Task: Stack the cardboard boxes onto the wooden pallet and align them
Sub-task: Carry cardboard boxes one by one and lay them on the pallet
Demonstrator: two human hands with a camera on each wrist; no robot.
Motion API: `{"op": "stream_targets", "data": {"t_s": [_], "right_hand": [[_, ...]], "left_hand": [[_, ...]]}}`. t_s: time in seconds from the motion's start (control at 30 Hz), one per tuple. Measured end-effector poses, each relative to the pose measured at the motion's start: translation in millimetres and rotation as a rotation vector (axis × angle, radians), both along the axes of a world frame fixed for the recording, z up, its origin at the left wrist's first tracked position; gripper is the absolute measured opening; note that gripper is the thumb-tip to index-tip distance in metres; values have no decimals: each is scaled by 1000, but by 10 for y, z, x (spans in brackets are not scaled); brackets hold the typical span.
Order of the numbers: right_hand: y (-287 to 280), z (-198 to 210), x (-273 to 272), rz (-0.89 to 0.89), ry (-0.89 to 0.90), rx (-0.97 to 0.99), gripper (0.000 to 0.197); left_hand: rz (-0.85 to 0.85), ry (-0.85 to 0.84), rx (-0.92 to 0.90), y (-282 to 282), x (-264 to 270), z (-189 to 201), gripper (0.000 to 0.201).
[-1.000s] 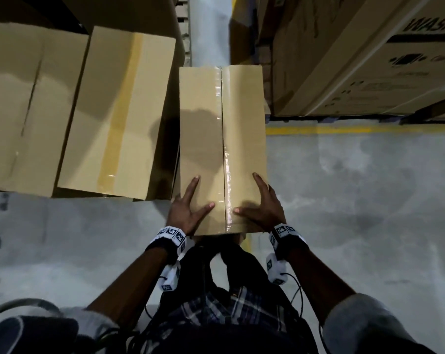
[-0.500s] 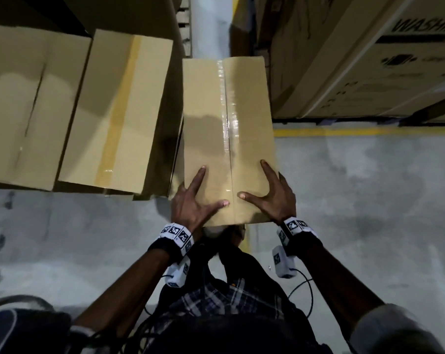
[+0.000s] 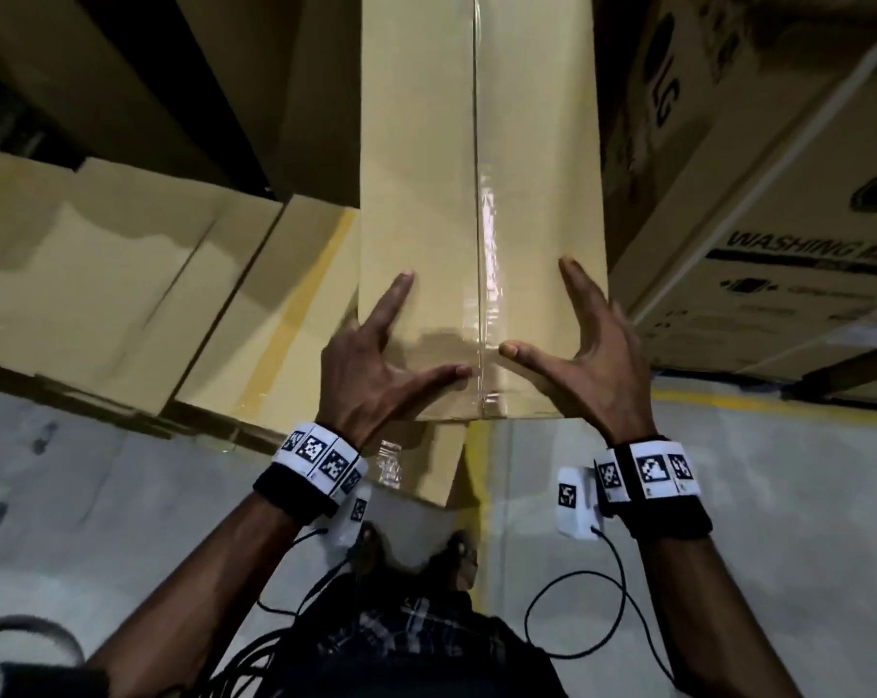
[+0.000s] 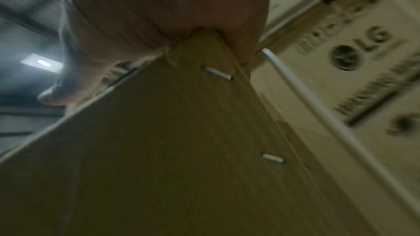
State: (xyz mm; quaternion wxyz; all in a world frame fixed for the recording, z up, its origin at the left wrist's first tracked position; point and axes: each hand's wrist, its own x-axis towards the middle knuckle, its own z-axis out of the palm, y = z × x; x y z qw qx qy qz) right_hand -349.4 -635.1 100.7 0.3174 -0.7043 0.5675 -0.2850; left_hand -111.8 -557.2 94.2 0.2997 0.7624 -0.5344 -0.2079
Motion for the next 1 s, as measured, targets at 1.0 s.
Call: {"op": "stream_targets", "data": {"t_s": [1.0], "right_hand": [[2172,820,6547,1060,-157,-123,118]], "left_hand": [[1051,-177,-145,3903,4697,767,121]]}}
